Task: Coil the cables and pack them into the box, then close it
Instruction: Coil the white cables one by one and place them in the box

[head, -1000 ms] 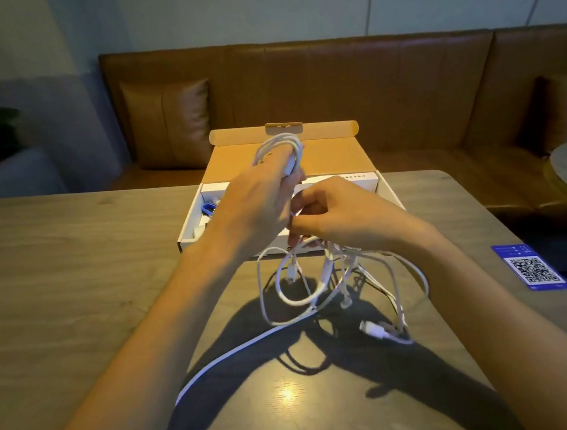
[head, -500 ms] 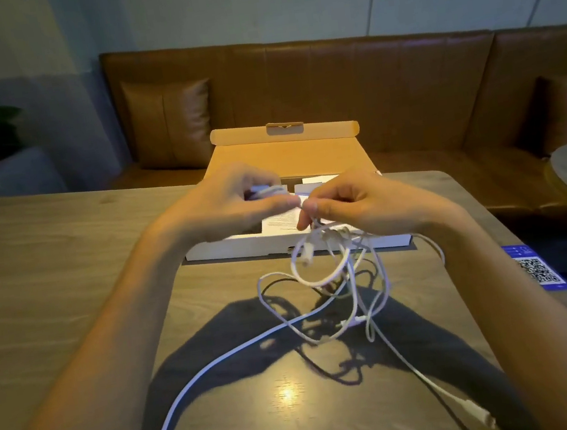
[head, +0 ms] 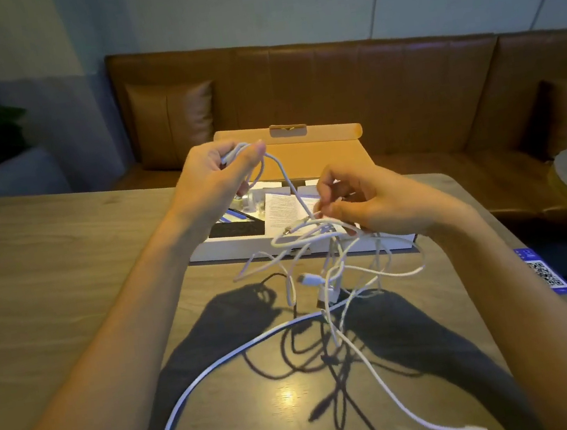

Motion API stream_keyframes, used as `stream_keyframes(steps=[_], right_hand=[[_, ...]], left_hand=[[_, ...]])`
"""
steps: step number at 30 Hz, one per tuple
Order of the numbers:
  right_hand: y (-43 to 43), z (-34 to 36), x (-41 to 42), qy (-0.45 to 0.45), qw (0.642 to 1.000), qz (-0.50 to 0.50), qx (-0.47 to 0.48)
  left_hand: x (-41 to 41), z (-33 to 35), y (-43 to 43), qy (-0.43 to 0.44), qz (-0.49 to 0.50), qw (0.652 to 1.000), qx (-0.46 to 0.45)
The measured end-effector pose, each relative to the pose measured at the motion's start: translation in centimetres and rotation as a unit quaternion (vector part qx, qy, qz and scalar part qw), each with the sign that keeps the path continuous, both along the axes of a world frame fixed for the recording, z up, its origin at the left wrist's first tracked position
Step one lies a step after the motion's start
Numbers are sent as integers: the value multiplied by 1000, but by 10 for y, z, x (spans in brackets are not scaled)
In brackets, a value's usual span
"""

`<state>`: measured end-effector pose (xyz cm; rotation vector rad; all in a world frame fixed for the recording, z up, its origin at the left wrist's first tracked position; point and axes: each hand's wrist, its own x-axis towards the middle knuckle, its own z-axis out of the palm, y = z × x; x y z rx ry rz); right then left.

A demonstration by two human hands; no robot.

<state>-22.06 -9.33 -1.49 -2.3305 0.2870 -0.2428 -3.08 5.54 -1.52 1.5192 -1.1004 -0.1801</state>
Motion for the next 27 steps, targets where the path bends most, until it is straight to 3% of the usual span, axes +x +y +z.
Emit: stream_keyframes(steps=[8,14,22,27], right_hand=[[4,-1,4,7,996,24,-80],[7,-8,10,-3,1000,15,-16],[3,-11,9,22,997,-19,-65],[-2,-9,1,60,997,8,-54]], left_hand=[[0,-6,-10,80,51,995,-25],[7,-5,-11,196,58,977,-70],[16,-6,-12,240,108,962,-66],[20,-10,-12,269,108,955,-61]])
